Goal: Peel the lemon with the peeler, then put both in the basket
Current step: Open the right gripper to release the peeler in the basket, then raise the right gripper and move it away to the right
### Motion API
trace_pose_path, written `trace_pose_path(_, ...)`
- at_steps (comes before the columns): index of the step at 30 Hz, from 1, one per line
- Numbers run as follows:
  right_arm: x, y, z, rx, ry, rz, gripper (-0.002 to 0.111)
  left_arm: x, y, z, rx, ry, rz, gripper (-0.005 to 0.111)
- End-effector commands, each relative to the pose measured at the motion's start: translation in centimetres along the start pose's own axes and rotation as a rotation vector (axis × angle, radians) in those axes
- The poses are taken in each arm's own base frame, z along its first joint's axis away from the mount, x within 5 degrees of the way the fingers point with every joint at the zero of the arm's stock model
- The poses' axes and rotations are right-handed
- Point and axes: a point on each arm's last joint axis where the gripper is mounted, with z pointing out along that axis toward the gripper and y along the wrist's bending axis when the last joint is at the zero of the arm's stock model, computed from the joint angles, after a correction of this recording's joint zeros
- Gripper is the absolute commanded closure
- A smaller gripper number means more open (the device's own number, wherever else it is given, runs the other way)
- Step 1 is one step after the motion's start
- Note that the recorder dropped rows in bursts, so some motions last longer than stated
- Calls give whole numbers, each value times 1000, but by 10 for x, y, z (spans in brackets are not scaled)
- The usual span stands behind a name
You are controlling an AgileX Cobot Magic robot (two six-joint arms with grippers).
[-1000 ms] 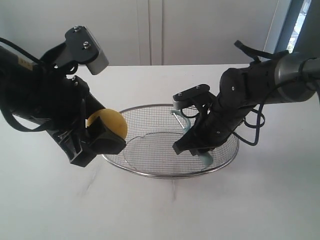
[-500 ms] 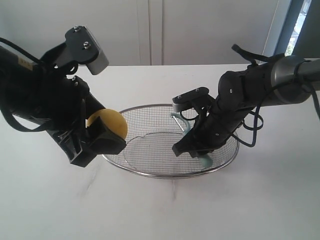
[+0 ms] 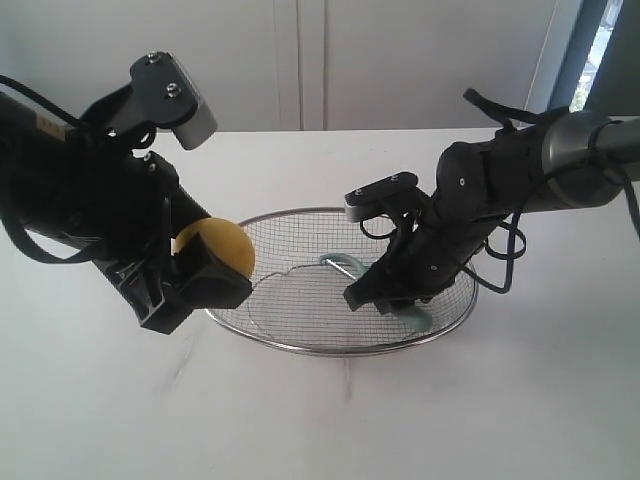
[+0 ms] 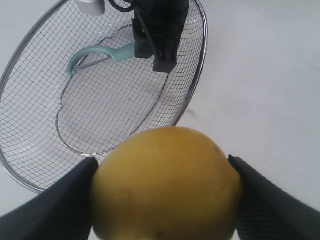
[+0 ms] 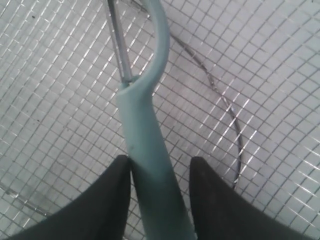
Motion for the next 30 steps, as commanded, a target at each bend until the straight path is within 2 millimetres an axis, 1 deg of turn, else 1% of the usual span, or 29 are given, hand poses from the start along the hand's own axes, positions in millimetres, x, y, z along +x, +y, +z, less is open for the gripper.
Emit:
trace_pose_path(1,-3,-3,-7,5,-28,3,71,-1,-2,-1,12,-9,-21,107)
trace_pose_path(4,-6,-2,-18,8,-57,1,71,-1,-2,-1,12,-9,-21,107)
trace_pose_path(7,-10,-1,-35,12,-102,-3,71,-1,-2,-1,12,-9,-21,107)
trace_pose_path(12,-14,1,-69,16,-167,-12,71,-1,-2,-1,12,-9,-21,107)
trace_pose_path(18,-3,7,-118,8,-160,-39,74,-1,-2,-1,12,-9,-19,107)
trace_pose_path(21,4,10,-140,8,-157,-52,80,-1,-2,-1,10,-11,-19,107)
trace_pose_path(23,8,11,-154,15,-163,-63,88,-1,-2,-1,9,-12,-19,107)
trace_pose_path(25,15,12,-168,24,-168,-76,100,-1,-2,-1,11,-11,-19,107)
trace_pose_path(27,22,12,-179,39,-167,-91,108,-1,-2,-1,13,-9,-21,107)
trace_pose_path(30,41,15,-196,47,-136,-85,108,-1,-3,-1,22,-9,-32,107)
